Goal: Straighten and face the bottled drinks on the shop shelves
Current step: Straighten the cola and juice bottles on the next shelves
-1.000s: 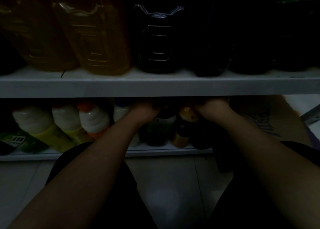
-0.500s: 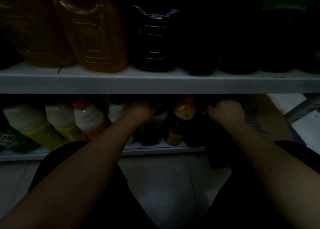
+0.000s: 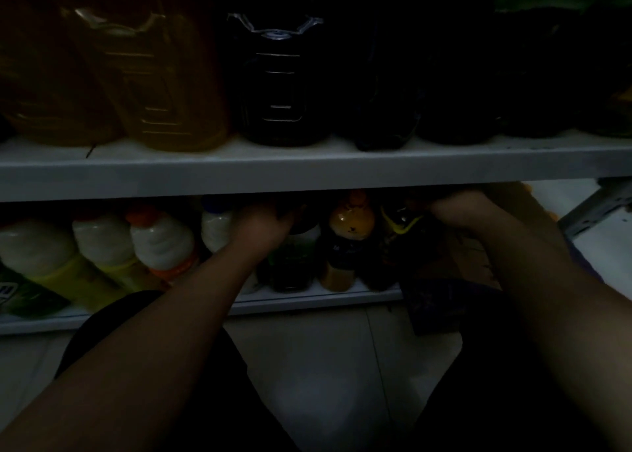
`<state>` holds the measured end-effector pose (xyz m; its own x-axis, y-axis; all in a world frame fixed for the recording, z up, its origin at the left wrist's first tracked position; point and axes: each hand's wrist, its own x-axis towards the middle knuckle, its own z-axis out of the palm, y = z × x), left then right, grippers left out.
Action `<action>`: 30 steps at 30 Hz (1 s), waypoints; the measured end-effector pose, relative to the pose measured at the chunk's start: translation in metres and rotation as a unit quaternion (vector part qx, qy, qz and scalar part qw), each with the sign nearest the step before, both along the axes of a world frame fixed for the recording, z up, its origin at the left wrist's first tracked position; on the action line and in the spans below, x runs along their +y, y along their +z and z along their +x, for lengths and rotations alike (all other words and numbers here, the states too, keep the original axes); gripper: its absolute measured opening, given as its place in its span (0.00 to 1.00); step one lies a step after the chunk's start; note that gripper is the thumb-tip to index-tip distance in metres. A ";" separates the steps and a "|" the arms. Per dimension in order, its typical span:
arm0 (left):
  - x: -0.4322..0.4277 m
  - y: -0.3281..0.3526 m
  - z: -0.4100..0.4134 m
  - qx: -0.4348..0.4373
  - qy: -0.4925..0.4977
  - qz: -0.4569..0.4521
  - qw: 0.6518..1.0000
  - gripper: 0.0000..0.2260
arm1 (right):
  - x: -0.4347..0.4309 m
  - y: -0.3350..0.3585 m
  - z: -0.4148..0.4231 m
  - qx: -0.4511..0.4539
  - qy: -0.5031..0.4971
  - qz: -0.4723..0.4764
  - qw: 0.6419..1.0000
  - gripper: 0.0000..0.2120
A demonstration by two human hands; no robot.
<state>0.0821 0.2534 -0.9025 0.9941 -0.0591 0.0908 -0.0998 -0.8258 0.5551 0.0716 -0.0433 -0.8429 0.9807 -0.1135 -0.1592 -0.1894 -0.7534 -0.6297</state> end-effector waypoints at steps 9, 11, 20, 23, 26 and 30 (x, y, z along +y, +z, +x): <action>0.004 0.003 -0.002 -0.007 0.007 0.032 0.999 0.26 | 0.014 -0.008 0.002 0.087 0.023 -0.053 0.994 0.34; 0.006 0.003 -0.003 -0.006 0.008 0.035 0.999 0.25 | 0.023 -0.018 0.000 0.054 0.053 -0.150 0.986 0.38; 0.017 0.002 -0.011 -0.049 -0.028 0.067 0.996 0.24 | 0.008 -0.011 0.007 0.092 0.091 -0.219 0.967 0.30; 0.020 0.003 -0.014 -0.067 -0.037 0.085 0.993 0.23 | -0.001 -0.003 0.011 0.111 0.117 -0.198 0.967 0.28; 0.024 0.005 -0.019 -0.087 -0.053 0.108 0.989 0.21 | 0.001 -0.001 0.015 0.144 0.141 -0.167 0.965 0.22; 0.029 0.007 -0.021 -0.110 -0.065 0.084 0.988 0.20 | 0.003 -0.011 0.018 0.169 0.130 -0.093 0.973 0.26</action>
<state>0.0607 0.2829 -0.8953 0.9344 -0.2170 0.2824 -0.3136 -0.8772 0.3636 0.0898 -0.0404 -0.8536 0.8756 0.0736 -0.4774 -0.1500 -0.8981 -0.4135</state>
